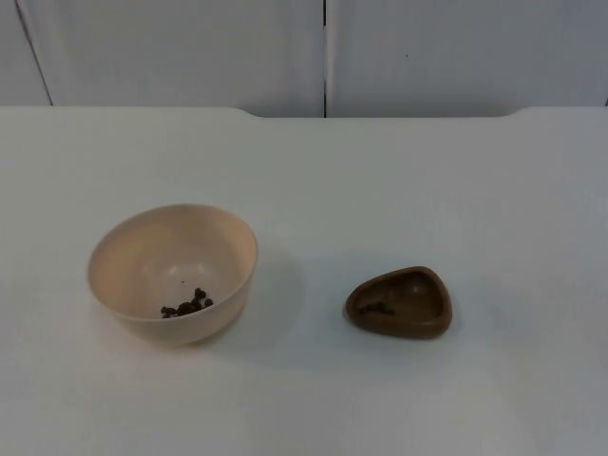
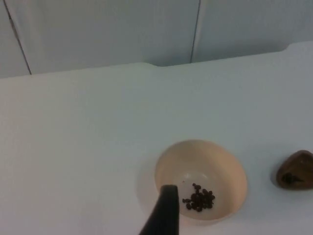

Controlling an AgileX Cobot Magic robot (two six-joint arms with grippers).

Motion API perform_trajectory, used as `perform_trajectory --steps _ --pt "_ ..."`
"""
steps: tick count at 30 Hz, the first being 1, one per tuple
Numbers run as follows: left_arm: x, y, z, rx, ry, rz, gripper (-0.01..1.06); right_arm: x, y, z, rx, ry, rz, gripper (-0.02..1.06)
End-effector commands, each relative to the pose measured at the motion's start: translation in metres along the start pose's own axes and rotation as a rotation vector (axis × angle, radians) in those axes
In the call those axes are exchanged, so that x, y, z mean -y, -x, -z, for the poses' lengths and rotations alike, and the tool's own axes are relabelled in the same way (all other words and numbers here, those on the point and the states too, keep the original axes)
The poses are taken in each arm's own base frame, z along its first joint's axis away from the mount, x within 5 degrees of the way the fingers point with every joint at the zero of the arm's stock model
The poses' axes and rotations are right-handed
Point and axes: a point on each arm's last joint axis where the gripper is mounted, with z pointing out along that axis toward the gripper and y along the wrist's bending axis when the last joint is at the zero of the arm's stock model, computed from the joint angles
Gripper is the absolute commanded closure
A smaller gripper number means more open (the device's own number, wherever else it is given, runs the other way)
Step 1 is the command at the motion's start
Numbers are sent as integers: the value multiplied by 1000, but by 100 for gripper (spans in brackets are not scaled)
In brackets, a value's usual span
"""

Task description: Pick up the bowl with the left hand and pour the coffee beans from the cup into the bowl with the right hand.

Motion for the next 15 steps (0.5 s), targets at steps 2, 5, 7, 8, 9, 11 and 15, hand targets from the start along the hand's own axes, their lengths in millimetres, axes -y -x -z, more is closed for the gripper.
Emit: perform_trajectory --steps 2,5,7,8,9,11,15 --pt "0 -15 6 -2 11 -15 27 2 -7 11 10 -2 -8 28" --pt "-2 -34 7 -3 26 -28 27 0 -14 19 3 28 -51 28" --pt "-2 -41 8 -5 27 -30 27 0 -17 22 8 35 -60 28" --pt "-2 -47 8 -8 27 -28 27 0 -21 23 7 39 -65 28" --pt "-2 -52 11 -9 25 -29 27 0 -24 24 11 39 -63 28" --pt "-2 -59 16 -2 29 -37 27 1 -32 27 12 39 -56 28" --pt "-2 -67 28 30 44 -57 27 1 -47 29 18 41 -59 28"
